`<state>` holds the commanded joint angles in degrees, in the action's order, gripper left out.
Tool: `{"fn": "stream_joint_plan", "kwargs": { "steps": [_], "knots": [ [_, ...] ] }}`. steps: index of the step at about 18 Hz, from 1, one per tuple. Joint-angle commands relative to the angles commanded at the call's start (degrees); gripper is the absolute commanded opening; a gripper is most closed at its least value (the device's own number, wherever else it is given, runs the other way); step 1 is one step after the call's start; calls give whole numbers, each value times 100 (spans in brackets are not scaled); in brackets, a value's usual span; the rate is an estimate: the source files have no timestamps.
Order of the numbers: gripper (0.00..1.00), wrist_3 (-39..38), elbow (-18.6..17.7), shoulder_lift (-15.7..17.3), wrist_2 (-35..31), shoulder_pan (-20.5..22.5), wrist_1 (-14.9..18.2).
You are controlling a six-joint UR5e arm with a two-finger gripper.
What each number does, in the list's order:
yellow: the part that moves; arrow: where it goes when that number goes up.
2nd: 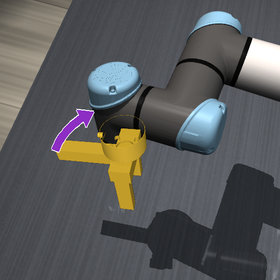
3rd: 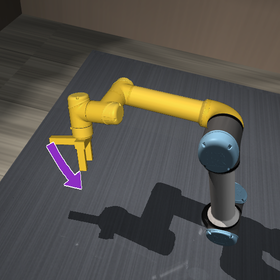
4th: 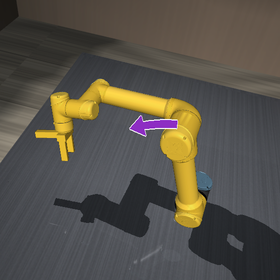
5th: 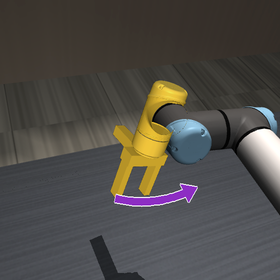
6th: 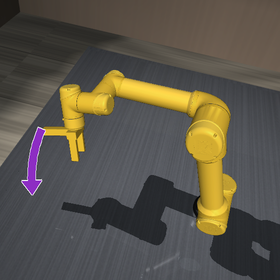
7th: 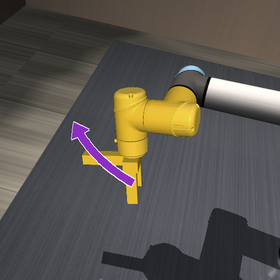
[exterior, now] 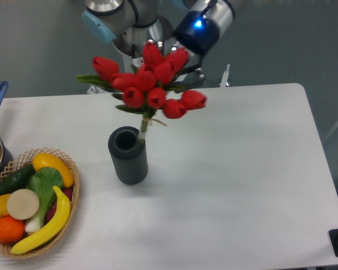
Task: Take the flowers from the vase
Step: 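Carry the held tulips away from the vase and lower them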
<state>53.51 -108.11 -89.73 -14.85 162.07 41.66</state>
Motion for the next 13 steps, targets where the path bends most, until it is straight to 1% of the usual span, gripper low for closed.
{"fn": "stream_joint_plan", "kwargs": {
  "steps": [4, 6, 9, 10, 12, 13],
  "knots": [
    [9, 378, 176, -299, -140, 53, -9],
    [9, 502, 255, -387, -359, 219, -9],
    [8, 721, 299, -414, -974, 334, 0],
    [8, 817, 299, -475, -1158, 334, -9],
    [8, 1037, 360, -746, -1632, 334, 9],
    [9, 1212, 300, -896, -1983, 325, 0]
  ]
}}
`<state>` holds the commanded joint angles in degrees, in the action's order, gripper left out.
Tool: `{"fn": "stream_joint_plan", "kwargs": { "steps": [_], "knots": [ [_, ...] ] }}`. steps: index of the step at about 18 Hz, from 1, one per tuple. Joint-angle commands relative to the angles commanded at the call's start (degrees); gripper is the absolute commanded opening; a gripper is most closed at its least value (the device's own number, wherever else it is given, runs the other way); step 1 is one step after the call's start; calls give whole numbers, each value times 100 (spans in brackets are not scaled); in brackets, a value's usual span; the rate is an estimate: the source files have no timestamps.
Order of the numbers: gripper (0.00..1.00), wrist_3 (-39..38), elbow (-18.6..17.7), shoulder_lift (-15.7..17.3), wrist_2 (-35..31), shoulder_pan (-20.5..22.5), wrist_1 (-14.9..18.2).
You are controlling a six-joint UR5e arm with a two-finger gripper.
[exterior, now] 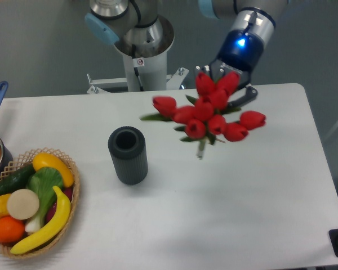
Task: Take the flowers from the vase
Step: 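Carry the held tulips away from the vase and lower them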
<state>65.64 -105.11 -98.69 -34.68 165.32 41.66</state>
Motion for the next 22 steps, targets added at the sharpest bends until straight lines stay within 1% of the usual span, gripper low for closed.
{"fn": "stream_joint_plan", "kwargs": {
  "steps": [2, 3, 5, 6, 7, 9, 11, 12, 14, 15, 16, 18, 19, 20, 22],
  "knots": [
    [15, 247, -18, -54, -642, -52, 9],
    [16, 265, 34, -124, -837, -96, 9],
    [16, 265, 262, -465, -1031, -246, 9],
    [15, 265, 420, -702, -1267, -272, 9],
    [13, 274, 560, -861, -1582, -299, 17],
    [12, 239, 789, -1046, -2041, -500, 52],
    [13, 239, 965, -1161, -2375, -545, 61],
    [15, 239, 992, -1214, -2533, -632, 70],
    [15, 248, 1089, -1284, -2876, -738, 79],
    [16, 274, 1211, -1354, -3069, -834, 79],
    [16, 274, 1412, -1433, -3436, -948, 149],
    [19, 274, 1730, -1635, -4227, -1447, 385],
    [19, 257, 1792, -1706, -4518, -1572, 430],
    [19, 248, 1784, -1741, -4678, -1599, 431],
    [19, 248, 1775, -1742, -4714, -1600, 439]
  ]
}}
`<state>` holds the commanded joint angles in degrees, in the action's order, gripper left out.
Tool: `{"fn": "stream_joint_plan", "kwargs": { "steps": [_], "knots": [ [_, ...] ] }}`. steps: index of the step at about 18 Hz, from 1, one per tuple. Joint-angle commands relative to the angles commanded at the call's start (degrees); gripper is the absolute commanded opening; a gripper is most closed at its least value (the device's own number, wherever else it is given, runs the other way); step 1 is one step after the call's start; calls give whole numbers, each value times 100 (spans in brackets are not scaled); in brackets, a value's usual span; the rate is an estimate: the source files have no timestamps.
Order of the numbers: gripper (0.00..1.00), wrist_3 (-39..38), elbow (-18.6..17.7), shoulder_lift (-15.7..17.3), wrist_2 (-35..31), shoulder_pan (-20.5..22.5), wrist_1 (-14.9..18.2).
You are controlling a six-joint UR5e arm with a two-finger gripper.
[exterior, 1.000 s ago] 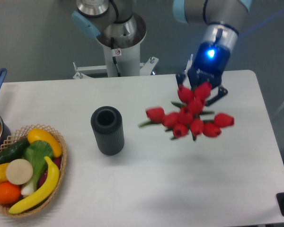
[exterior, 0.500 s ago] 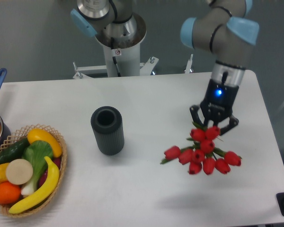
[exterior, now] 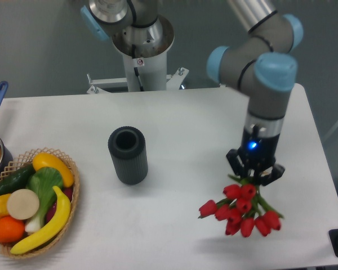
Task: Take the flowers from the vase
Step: 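Carry the held tulips away from the vase and lower them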
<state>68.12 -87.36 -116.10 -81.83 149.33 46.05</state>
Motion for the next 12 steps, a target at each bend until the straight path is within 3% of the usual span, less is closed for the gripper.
{"fn": "stream_joint_plan", "kwargs": {
  "steps": [2, 7, 12],
  "knots": [
    [19, 0, -35, 17, -26, -9, 17],
    [20, 0, -44, 88, -308, -62, 553],
    [22, 0, -61, 141, -456, -62, 773]
  ]
}}
